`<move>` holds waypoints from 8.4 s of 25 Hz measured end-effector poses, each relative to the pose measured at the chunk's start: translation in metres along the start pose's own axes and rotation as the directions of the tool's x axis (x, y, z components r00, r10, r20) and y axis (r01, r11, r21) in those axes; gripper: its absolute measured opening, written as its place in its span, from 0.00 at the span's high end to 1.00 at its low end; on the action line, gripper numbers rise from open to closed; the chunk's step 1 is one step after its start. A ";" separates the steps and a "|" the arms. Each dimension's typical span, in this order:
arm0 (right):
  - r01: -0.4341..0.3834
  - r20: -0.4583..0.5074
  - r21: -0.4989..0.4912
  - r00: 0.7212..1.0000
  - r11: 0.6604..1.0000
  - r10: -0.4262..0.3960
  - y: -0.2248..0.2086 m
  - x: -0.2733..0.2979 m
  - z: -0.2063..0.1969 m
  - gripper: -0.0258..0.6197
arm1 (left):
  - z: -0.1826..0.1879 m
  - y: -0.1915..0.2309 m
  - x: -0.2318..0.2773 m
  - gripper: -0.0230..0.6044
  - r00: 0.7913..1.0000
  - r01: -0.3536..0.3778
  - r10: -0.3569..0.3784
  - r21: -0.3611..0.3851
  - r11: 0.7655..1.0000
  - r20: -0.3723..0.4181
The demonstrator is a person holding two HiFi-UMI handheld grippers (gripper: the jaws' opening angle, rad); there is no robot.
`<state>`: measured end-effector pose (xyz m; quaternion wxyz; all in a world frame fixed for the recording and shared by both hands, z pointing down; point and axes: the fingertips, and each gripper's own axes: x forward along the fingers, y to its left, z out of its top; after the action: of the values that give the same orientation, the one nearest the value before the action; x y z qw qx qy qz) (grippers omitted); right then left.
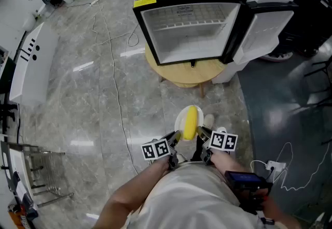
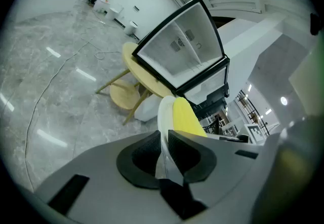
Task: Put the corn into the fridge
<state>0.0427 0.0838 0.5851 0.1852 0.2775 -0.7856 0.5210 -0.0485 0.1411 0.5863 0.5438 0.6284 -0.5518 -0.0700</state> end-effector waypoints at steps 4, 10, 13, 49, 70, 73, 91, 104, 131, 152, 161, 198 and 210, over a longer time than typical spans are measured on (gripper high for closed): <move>0.029 -0.006 0.016 1.000 0.999 -0.029 0.008 -0.040 -0.053 0.88 | -0.049 -0.009 -0.039 0.88 0.999 0.009 -0.009 -0.009 1.000 -0.050; 0.037 0.027 -0.046 0.999 0.998 -0.036 0.013 -0.064 -0.073 0.88 | -0.076 -0.017 -0.056 0.88 0.999 0.038 -0.039 -0.022 0.999 -0.028; 0.027 0.043 -0.057 0.999 0.998 -0.024 0.020 -0.069 -0.076 0.88 | -0.075 -0.021 -0.064 0.88 0.999 0.042 -0.042 -0.003 0.999 -0.010; 0.016 0.045 -0.140 0.999 0.990 -0.010 0.069 -0.057 -0.079 0.88 | -0.053 -0.012 -0.104 0.88 0.996 0.047 -0.048 0.015 0.999 0.071; 0.016 0.062 -0.107 0.998 0.994 -0.009 0.062 -0.056 -0.080 0.88 | -0.053 -0.012 -0.100 0.88 0.998 0.041 -0.043 0.045 0.998 0.052; 0.012 0.062 -0.116 0.998 0.993 -0.005 0.065 -0.055 -0.078 0.88 | -0.052 -0.011 -0.101 0.88 0.997 0.050 -0.051 0.023 0.998 0.059; 0.006 0.031 -0.120 1.000 0.993 -0.003 0.062 -0.049 -0.066 0.88 | -0.044 -0.011 -0.092 0.88 0.997 0.037 -0.038 0.018 0.999 0.059; 0.012 0.022 -0.088 1.000 0.996 -0.010 0.031 -0.047 -0.025 0.88 | -0.031 -0.026 -0.043 0.88 0.999 0.027 -0.027 0.005 1.000 0.032; -0.048 -0.083 -0.103 0.996 0.994 0.040 0.000 0.021 0.118 0.88 | 0.073 -0.039 0.059 0.88 0.992 -0.068 0.075 -0.069 0.995 0.097; -0.100 -0.117 -0.116 0.989 0.988 0.086 -0.027 0.042 0.195 0.88 | 0.119 -0.058 0.122 0.88 0.982 -0.107 0.118 -0.086 0.991 0.147; -0.072 -0.115 -0.106 0.992 0.992 0.059 -0.034 0.052 0.207 0.88 | 0.131 -0.052 0.137 0.88 0.986 -0.095 0.106 -0.092 0.991 0.127; -0.017 -0.148 -0.164 0.989 0.986 -0.008 -0.030 0.170 0.287 0.88 | 0.243 0.010 0.196 0.88 0.986 -0.093 0.106 -0.106 0.990 0.125; -0.017 -0.147 -0.170 0.989 0.985 -0.008 -0.028 0.181 0.297 0.88 | 0.253 0.016 0.202 0.88 0.984 -0.096 0.113 -0.127 0.987 0.139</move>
<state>-0.0814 -0.2419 0.5948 0.2646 0.2195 -0.8123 0.4711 -0.1555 -0.1646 0.6006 0.5415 0.5580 -0.6172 -0.1201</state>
